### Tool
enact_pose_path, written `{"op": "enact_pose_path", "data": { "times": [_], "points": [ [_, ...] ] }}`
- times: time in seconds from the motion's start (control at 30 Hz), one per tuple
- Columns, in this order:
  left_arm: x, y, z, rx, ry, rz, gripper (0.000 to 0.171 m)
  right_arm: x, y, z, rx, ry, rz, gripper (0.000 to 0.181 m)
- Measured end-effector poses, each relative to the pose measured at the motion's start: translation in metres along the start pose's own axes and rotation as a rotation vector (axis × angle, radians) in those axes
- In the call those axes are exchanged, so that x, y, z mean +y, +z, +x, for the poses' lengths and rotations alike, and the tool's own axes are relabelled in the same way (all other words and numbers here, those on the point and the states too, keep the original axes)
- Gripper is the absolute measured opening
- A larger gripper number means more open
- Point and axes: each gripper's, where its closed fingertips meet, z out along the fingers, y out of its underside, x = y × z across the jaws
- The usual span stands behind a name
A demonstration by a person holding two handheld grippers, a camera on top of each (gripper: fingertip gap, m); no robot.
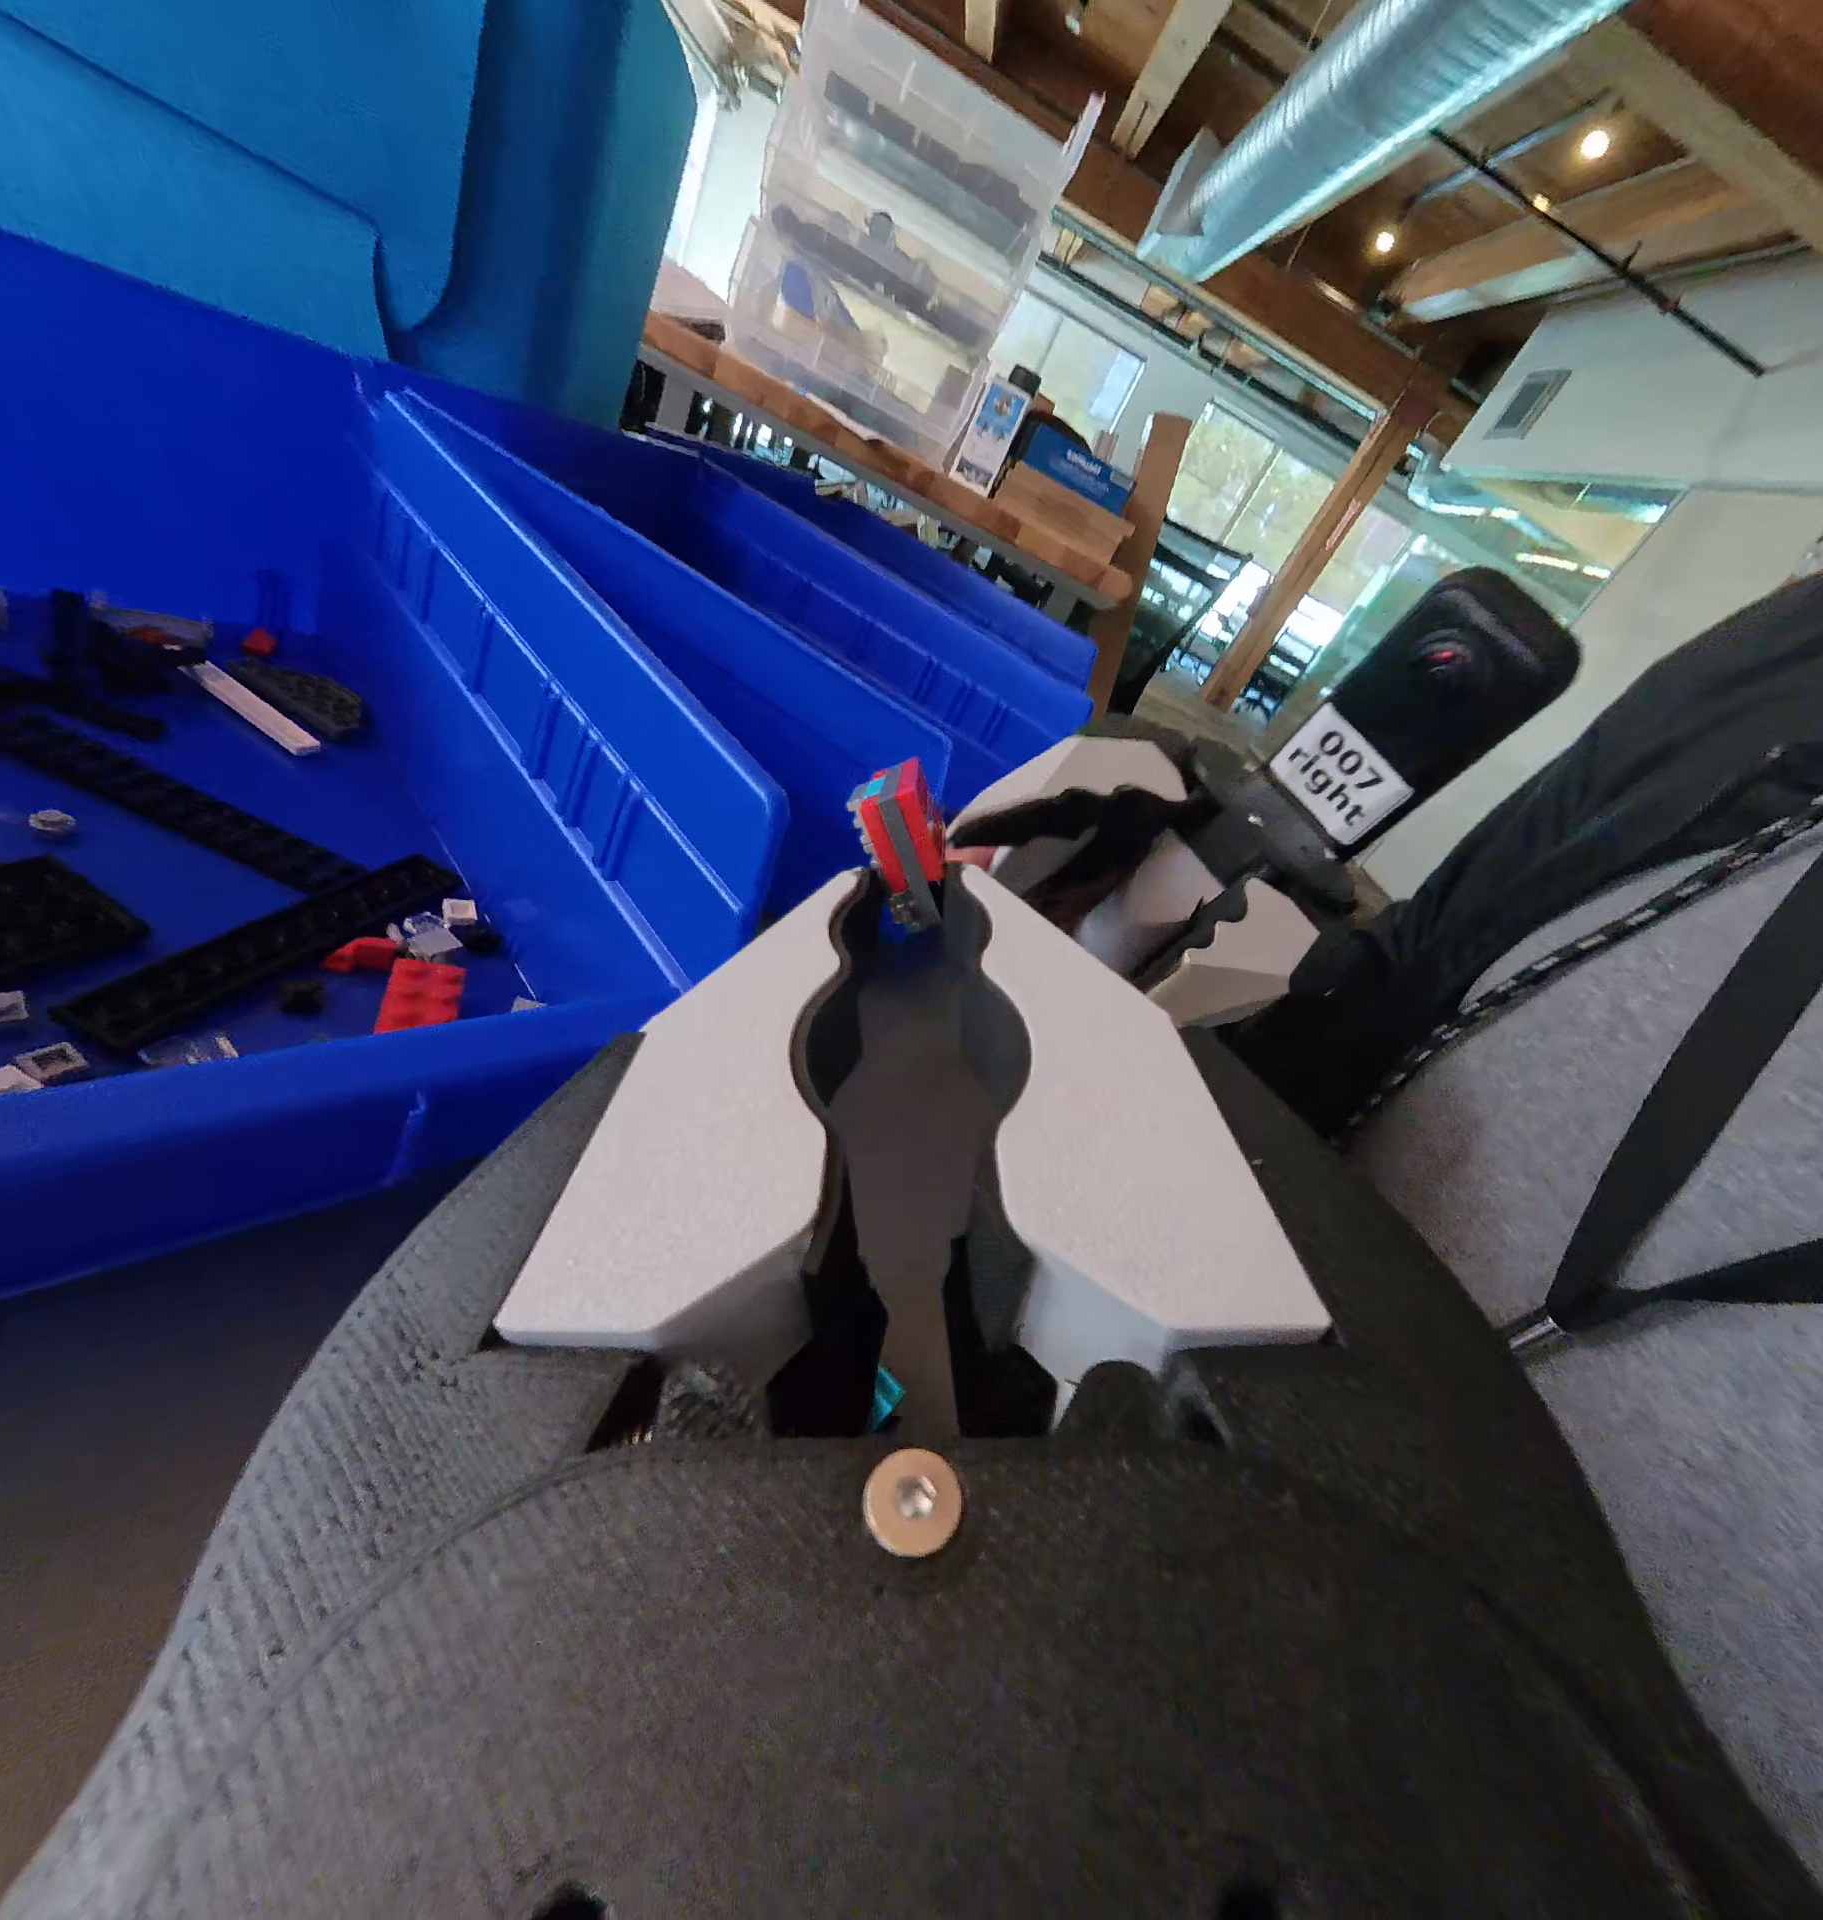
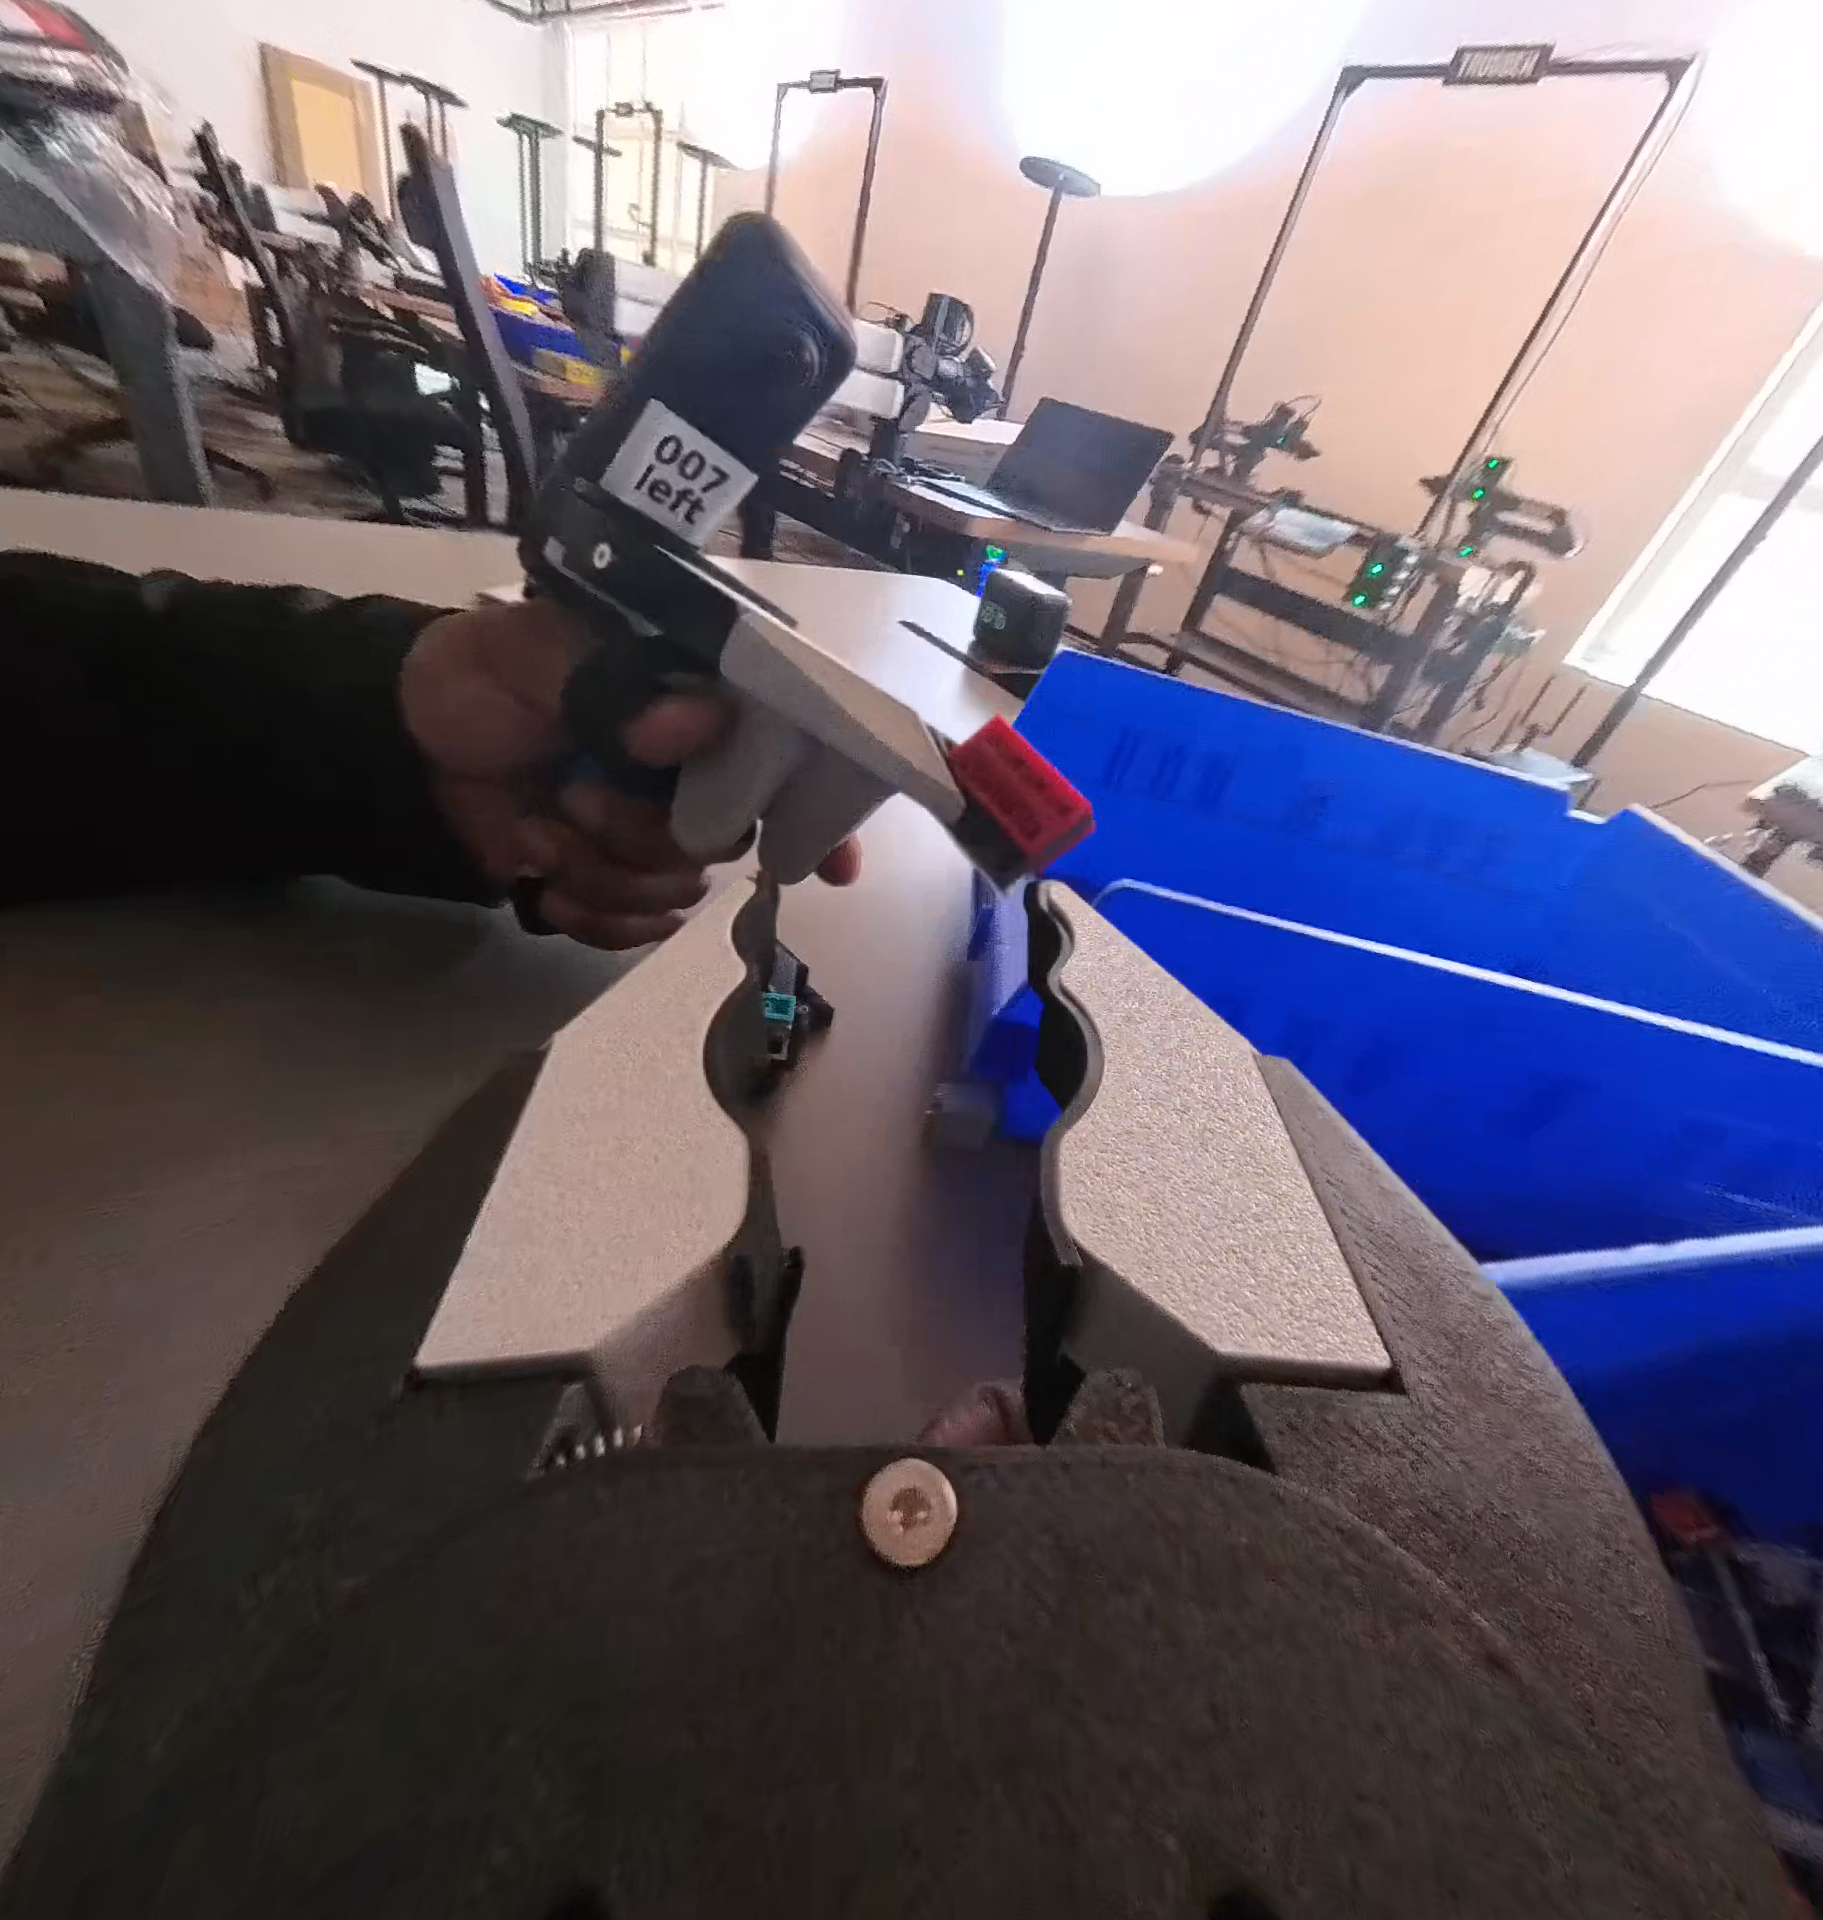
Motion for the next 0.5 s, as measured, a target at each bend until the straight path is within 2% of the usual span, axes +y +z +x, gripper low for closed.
{"op": "enact_pose_path", "data": {
  "times": [0.23,0.5],
  "points": [
    [0.014,0.004,-0.006,-0.025,-0.037,-0.078,0.012,0.003,0.000,0.014,0.070,0.000,-0.013,0.050],
    [0.028,0.008,0.000,0.039,-0.129,-0.133,0.012,0.013,0.003,0.018,0.041,0.058,-0.040,0.050]
  ]
}}
